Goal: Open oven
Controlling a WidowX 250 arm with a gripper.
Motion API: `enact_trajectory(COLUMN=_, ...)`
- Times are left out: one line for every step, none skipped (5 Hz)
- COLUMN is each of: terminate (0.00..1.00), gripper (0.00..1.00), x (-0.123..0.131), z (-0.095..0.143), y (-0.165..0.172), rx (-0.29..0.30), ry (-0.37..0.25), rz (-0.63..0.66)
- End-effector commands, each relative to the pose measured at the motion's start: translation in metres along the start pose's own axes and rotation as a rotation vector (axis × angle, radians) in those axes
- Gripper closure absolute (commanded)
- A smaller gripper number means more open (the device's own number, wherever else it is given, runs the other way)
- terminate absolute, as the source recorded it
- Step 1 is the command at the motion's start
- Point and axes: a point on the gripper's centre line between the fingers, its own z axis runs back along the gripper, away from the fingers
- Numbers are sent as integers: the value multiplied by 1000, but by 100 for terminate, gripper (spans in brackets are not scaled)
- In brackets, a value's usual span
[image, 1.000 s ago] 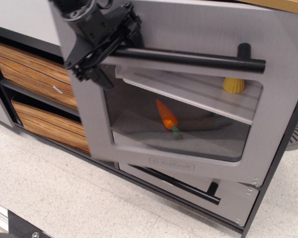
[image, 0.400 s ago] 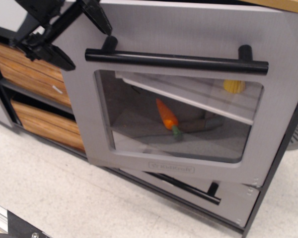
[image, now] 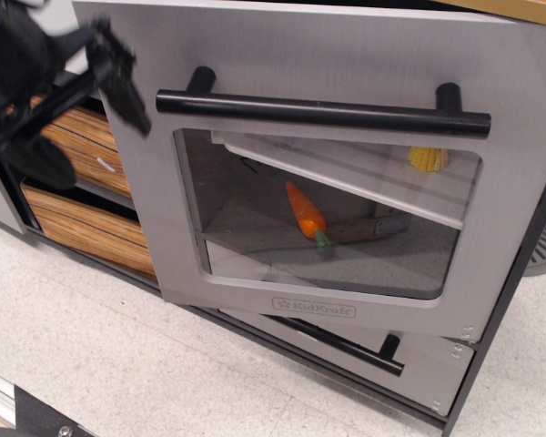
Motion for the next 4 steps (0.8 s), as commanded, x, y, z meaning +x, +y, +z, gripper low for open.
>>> enact_trajectory(terminate=0, gripper=0, x=52, z=-28, y=43, rx=150, ry=-134, rz=-30)
enact_trajectory(terminate=0, gripper=0, x=85, z=-26, y=61, rx=176, ry=-153, rz=-8)
enact_trajectory(terminate=0, gripper=0, x=106, z=-17, y=76, rx=199, ry=-199, rz=-48)
enact_trajectory(terminate=0, gripper=0, x=119, z=-9, y=83, rx=219, ry=-227, rz=-33)
